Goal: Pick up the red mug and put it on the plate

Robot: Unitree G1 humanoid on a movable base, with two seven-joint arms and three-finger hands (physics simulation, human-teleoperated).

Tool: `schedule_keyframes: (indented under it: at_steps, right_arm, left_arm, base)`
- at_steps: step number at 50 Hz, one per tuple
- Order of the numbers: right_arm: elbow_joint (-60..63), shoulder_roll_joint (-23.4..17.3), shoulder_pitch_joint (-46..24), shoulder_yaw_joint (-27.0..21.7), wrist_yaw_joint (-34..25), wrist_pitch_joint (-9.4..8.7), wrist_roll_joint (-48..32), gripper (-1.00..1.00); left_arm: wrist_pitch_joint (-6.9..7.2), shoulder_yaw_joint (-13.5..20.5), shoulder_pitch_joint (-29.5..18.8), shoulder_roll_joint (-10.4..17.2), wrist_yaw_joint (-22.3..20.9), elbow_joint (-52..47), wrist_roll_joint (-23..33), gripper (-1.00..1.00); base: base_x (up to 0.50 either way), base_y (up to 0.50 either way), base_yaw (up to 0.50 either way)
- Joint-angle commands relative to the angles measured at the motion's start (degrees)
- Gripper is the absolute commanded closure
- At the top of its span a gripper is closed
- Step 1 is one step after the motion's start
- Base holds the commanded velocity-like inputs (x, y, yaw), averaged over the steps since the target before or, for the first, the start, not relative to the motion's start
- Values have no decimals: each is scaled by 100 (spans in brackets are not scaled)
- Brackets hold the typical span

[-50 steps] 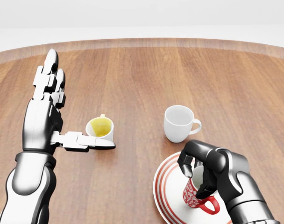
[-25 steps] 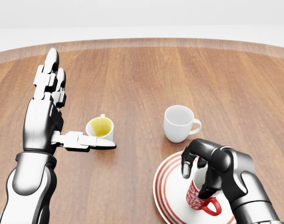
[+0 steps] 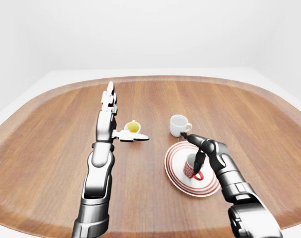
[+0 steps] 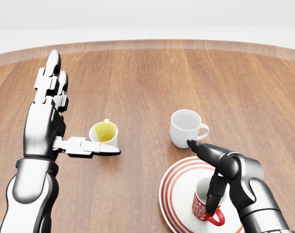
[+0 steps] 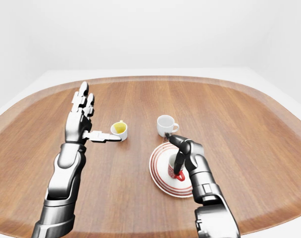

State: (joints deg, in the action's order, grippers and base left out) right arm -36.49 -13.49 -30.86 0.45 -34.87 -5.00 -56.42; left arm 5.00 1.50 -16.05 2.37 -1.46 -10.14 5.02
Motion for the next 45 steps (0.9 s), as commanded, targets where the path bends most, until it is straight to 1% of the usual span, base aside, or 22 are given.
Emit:
schedule_keyframes:
  at_steps: [1, 7, 13, 16, 20, 22, 28, 31, 37, 40, 45]
  right_arm:
    - [17, 25, -14, 3, 8, 0, -6, -100]
    - [335, 45, -125, -60, -18, 0, 131, -100]
    - [1207, -9, -574, -293, -176, 0, 547, -100]
    - [1567, -41, -726, -321, -269, 0, 705, -100]
    - [2061, -115, -1112, -414, -312, 0, 968, -100]
    - [2269, -149, -1366, -483, -272, 0, 1160, -100]
    - [2717, -285, -1751, -549, -164, 0, 1585, -100]
    - [2816, -404, -1891, -595, -104, 0, 1774, -100]
    - [3393, -668, -2299, -852, 11, 0, 2351, -100]
    - [3787, -797, -2470, -989, 156, 0, 2733, -100]
    - [4294, -978, -2549, -1153, 559, 0, 3439, -100]
  left_arm:
    - [0, 7, 4, 7, 0, -40, -6, -100]
    - [0, -2, -40, 10, -5, -128, 8, -100]
    - [0, 23, -177, 29, -16, -331, 10, -100]
    - [0, 49, -255, 54, -14, -491, -1, -100]
    - [0, 90, -409, 109, -30, -717, -6, -100]
    - [0, 119, -523, 140, -31, -800, -18, -100]
    - [0, 145, -719, 203, -40, -1041, -25, -100]
    - [0, 181, -810, 243, -50, -1122, -37, -100]
    - [0, 243, -981, 319, -40, -1249, -76, -100]
    - [0, 246, -1019, 340, -45, -1340, -80, -100]
    - [0, 262, -1033, 353, -38, -1369, -99, -100]
  base:
    - [0, 0, 0]
    - [0, 0, 0]
    - [0, 0, 0]
    - [0, 0, 0]
    - [0, 0, 0]
    - [0, 0, 0]
    - [0, 0, 0]
    - [0, 0, 0]
    - [0, 0, 0]
    - [0, 0, 0]
    - [0, 0, 0]
